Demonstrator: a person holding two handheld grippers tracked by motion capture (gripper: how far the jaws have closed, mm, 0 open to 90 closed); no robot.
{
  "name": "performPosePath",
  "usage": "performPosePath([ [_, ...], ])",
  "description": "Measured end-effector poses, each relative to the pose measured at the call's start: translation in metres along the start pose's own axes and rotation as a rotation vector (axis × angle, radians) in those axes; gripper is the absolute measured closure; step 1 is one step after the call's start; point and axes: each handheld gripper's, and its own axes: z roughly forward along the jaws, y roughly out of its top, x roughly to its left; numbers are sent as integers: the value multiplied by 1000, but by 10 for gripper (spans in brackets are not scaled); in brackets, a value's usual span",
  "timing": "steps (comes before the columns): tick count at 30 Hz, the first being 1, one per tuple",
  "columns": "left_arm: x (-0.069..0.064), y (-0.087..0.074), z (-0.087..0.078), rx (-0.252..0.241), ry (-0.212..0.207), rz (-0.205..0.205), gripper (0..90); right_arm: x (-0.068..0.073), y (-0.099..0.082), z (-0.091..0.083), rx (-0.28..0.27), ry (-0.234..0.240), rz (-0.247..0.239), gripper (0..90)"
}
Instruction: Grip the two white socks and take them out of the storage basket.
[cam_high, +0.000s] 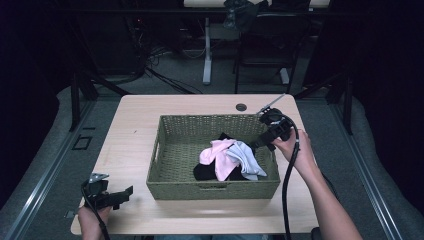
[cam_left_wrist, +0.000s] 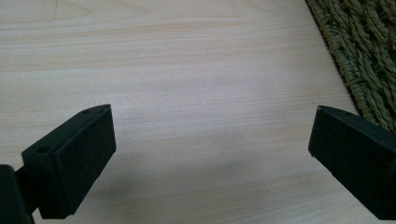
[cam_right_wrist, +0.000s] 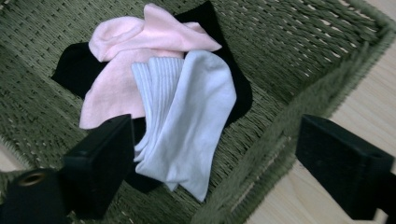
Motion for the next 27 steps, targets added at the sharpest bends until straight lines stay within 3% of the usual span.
performPosePath([
  [4, 0, 0, 0, 2, 0, 0, 10, 4, 7, 11, 25, 0, -3, 209],
  [5, 0, 0, 0, 2, 0, -1, 10, 6, 10, 17, 50, -10, -4, 279],
  [9, 0, 0, 0, 1, 0, -2, 10, 13, 15, 32, 57, 3, 7, 359],
  [10, 0, 0, 0, 1, 0, -2, 10, 13, 17, 34, 85, -5, -17, 370],
  [16, 0, 0, 0, 1, 0, -3, 10, 20, 21, 50, 123, -9, -28, 447],
  [17, 0, 0, 0, 1, -1, -3, 10, 24, 21, 56, 113, -26, -41, 514],
  [20, 0, 0, 0, 1, -1, -3, 10, 28, 22, 64, 149, -36, -50, 566],
  [27, 0, 0, 0, 0, -1, -3, 10, 30, 23, 78, 198, -32, -46, 572],
])
